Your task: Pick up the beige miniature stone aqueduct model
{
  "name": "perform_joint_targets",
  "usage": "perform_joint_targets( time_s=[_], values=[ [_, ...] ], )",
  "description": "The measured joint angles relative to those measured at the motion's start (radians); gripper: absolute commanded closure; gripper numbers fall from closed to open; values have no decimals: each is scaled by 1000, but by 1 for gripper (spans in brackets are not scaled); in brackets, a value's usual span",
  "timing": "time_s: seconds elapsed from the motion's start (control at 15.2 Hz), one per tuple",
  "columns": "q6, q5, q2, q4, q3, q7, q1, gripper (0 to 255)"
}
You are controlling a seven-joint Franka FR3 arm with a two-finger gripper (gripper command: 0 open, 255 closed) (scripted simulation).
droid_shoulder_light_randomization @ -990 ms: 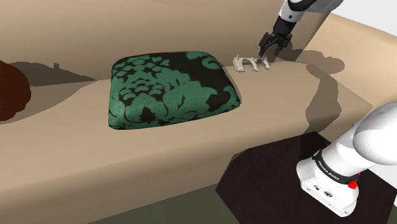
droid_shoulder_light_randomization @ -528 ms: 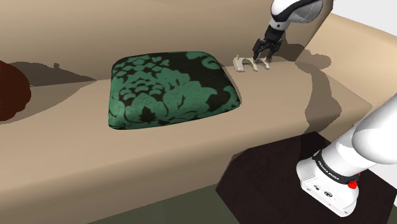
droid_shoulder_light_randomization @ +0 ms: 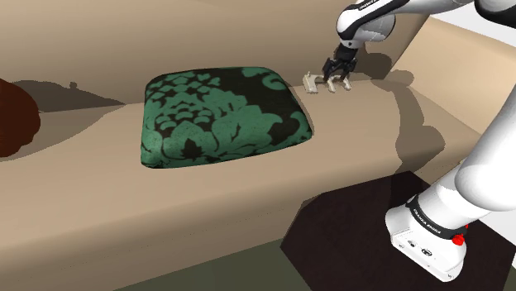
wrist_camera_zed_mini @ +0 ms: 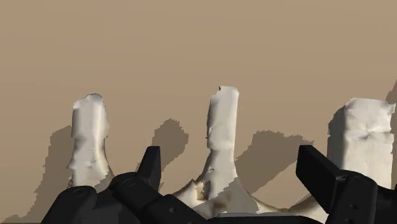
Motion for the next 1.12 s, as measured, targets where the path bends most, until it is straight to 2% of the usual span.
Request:
perform_joint_targets(
  time_s=[0.46,0.53,1.12],
  values=[
    [68,24,56,-14,11,-17,-8,0],
    [73,25,60,-16,11,-19,-9,255],
    [90,25,53,-26,8,-20,-11,255]
  ],
)
